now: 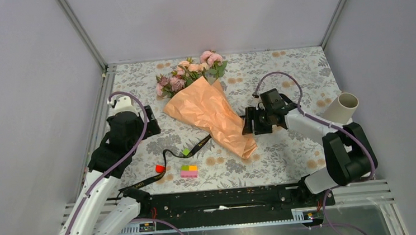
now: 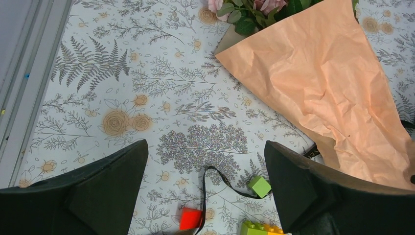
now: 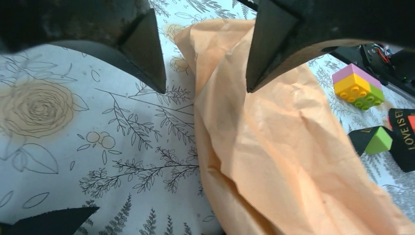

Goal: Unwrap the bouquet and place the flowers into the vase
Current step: Unfold the wrapping paper at the center of the board.

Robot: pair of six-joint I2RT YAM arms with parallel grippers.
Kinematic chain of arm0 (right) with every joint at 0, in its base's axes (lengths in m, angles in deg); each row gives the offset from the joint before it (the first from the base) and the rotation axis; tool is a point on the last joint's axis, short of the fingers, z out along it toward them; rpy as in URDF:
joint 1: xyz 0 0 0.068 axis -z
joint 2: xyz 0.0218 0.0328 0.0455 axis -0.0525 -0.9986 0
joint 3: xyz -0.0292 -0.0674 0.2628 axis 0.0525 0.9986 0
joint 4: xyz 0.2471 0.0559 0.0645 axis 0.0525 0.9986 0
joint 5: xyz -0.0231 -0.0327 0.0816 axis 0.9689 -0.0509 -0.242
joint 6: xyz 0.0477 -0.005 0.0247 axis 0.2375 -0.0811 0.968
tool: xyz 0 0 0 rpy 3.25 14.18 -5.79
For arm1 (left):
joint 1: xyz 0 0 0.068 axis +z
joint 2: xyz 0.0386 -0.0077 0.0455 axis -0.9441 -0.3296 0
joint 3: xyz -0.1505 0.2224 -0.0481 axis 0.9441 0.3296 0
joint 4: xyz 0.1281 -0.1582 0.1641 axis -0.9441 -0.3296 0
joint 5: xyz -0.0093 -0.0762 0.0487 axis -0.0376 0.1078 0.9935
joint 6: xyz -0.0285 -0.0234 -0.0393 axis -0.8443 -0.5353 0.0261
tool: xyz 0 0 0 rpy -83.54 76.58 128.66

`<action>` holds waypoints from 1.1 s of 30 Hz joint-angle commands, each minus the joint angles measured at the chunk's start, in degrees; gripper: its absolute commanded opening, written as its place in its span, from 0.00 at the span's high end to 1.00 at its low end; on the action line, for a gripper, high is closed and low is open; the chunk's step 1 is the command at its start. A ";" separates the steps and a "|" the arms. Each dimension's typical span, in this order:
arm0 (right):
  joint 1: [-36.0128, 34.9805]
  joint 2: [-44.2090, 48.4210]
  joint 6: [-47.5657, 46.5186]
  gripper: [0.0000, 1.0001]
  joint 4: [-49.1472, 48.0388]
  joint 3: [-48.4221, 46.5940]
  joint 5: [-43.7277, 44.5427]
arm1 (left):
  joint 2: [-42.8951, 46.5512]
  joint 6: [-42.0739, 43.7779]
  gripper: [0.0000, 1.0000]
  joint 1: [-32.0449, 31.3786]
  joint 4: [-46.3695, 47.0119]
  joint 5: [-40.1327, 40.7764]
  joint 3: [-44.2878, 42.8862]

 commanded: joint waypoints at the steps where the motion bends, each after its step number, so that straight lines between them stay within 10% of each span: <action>1: 1.50 6.82 -2.80 0.29 2.30 0.35 -0.19 | 1.51 0.35 0.01 0.40 3.34 -0.78 0.60; 8: 5.23 4.51 -1.73 0.32 -3.11 1.91 -9.66 | 1.92 0.26 0.01 0.71 3.47 -0.95 0.86; 27: 5.37 1.60 0.20 0.81 -10.17 1.80 -14.48 | 1.73 0.09 0.01 1.10 3.65 -1.90 1.11; 33: 5.28 6.03 -1.92 0.77 -8.09 2.09 -12.32 | 1.60 0.02 0.01 1.19 3.74 -2.50 1.13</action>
